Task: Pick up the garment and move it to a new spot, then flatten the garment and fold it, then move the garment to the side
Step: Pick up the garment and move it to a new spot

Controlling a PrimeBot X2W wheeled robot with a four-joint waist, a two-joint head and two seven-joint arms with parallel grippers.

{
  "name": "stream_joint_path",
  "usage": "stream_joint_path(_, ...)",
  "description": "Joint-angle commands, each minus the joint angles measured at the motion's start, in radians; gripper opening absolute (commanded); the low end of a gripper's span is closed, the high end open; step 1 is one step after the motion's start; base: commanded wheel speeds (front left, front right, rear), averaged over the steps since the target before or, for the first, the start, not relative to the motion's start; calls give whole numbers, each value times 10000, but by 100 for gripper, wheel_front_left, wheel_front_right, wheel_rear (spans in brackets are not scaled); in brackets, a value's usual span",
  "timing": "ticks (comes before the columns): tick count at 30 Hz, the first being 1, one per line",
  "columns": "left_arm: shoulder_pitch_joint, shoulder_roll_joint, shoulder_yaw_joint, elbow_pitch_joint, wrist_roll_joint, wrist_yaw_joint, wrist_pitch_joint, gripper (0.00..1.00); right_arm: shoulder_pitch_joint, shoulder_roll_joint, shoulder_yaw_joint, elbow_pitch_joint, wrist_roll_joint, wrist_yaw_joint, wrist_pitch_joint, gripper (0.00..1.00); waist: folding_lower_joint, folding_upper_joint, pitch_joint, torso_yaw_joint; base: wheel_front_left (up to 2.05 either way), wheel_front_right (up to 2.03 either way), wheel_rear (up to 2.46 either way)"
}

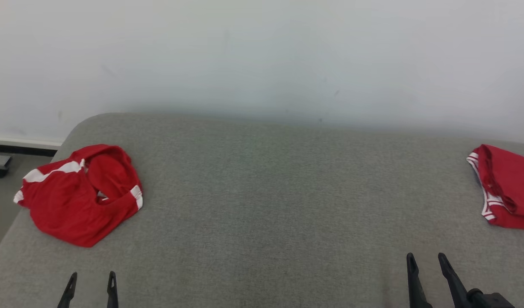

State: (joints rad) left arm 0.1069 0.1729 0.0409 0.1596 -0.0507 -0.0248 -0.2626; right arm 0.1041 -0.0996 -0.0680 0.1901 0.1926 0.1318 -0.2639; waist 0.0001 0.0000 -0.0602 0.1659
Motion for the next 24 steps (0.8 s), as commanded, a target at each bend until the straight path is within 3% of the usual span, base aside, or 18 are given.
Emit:
stream_joint_path(1, 41, 41, 38, 8, -49, 45, -32, 100, 79, 59, 8, 4, 49, -26, -1, 100, -1, 0, 45, 657, 0, 0, 0)
stream_joint_path(14, 243, 140, 305, -49, -343, 270, -30, 100, 120, 117, -43, 72, 50, -26, -2, 100, -1, 0, 96, 2592, 0, 0, 0)
stream_joint_path(24, 246, 214, 399, -68, -463, 399, -30, 100, 44, 123, 8, 47, -10, -26, -2, 100, -1, 0, 210, 3252, 0, 0, 0)
